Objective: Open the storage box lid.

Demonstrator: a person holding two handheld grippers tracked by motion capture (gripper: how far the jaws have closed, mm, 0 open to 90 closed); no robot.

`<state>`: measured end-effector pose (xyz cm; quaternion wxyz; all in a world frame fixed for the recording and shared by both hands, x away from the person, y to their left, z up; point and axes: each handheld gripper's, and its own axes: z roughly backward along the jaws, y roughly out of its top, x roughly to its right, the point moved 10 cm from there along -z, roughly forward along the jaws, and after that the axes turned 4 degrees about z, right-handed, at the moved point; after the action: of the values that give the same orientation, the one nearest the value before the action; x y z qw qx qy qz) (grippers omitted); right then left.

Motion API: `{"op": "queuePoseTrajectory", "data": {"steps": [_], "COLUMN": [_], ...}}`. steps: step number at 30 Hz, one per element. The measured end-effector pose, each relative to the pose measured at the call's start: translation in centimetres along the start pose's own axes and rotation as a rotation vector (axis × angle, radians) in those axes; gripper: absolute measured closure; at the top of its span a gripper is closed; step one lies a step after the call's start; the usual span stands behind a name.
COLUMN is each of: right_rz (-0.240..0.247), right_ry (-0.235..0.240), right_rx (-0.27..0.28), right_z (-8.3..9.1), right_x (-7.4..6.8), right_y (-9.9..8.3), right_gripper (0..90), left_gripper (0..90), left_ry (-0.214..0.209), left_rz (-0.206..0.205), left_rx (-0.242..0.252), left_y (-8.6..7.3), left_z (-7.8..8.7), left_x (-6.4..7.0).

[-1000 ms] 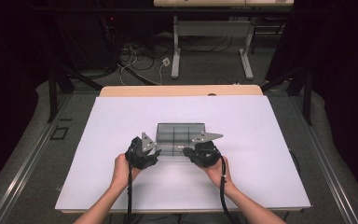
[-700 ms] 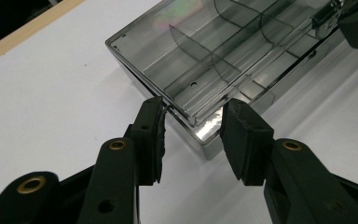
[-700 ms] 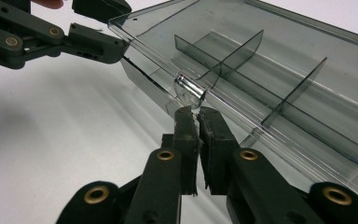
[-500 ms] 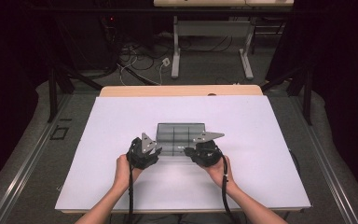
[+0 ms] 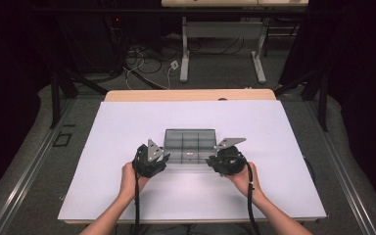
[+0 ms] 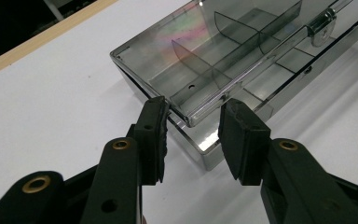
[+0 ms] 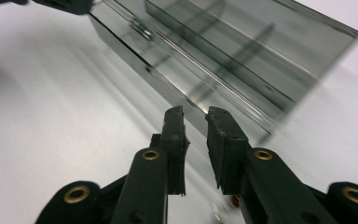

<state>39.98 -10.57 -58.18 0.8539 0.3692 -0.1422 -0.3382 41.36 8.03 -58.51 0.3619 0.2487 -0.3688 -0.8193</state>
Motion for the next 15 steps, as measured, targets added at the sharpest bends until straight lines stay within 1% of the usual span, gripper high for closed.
{"op": "queuePoseTrajectory", "data": {"steps": [1, 2, 3, 4, 5, 6, 7, 8, 9, 10, 11, 12, 13, 15], "right_rz": [0.000, -0.016, -0.016, -0.026, -0.026, -0.034, -0.034, -0.027, -0.027, -0.018, -0.018, -0.017, -0.007, -0.013], "right_ry": [0.000, -0.011, -0.011, -0.033, -0.033, -0.060, -0.060, -0.086, -0.086, -0.109, -0.109, -0.123, -0.122, -0.130], "right_rx": [0.000, -0.022, -0.022, -0.020, -0.020, -0.031, -0.031, -0.023, -0.023, -0.028, -0.028, -0.017, -0.026, -0.015], "right_z": [0.0, 0.5, 0.5, 0.7, 0.7, 1.0, 1.0, 0.9, 0.9, 0.9, 0.9, 0.7, 0.6, 0.5], "right_x": [0.0, 0.6, 0.6, 1.3, 1.3, 1.9, 1.9, 2.3, 2.3, 2.7, 2.7, 2.8, 2.9, 3.1], "right_y": [0.0, -0.4, -0.4, -0.5, -0.5, -0.5, -0.5, -0.3, -0.3, -0.4, -0.4, -0.3, -0.4, -0.3], "right_gripper": [76.7, 75.1, 75.1, 74.3, 74.3, 74.0, 74.0, 73.3, 73.3, 73.1, 73.1, 73.2, 73.2, 73.4], "left_gripper": [61.7, 61.9, 62.0, 62.0, 62.0, 62.0, 62.0, 62.0, 62.0, 62.0, 61.9, 61.9, 62.0, 62.0], "left_ry": [0.000, 0.001, 0.001, -0.001, -0.001, -0.002, -0.002, -0.005, -0.005, -0.005, -0.005, -0.004, -0.005, -0.002], "left_rz": [0.000, 0.002, 0.002, 0.000, 0.000, -0.003, -0.003, 0.002, 0.002, 0.002, 0.002, 0.001, 0.004, 0.000], "left_rx": [0.000, 0.008, 0.008, 0.015, 0.015, 0.016, 0.016, 0.015, 0.015, 0.015, 0.015, 0.018, 0.019, 0.022], "left_y": [0.0, 0.1, 0.1, 0.2, 0.2, 0.2, 0.2, 0.1, 0.1, 0.1, 0.1, 0.1, 0.1, 0.1], "left_z": [0.0, 0.0, 0.0, 0.1, 0.1, 0.1, 0.1, 0.1, 0.1, 0.0, 0.0, 0.0, 0.1, 0.0], "left_x": [0.0, 0.0, 0.0, 0.0, 0.0, 0.0, 0.0, 0.0, 0.0, -0.1, -0.1, -0.1, -0.1, 0.0]}}
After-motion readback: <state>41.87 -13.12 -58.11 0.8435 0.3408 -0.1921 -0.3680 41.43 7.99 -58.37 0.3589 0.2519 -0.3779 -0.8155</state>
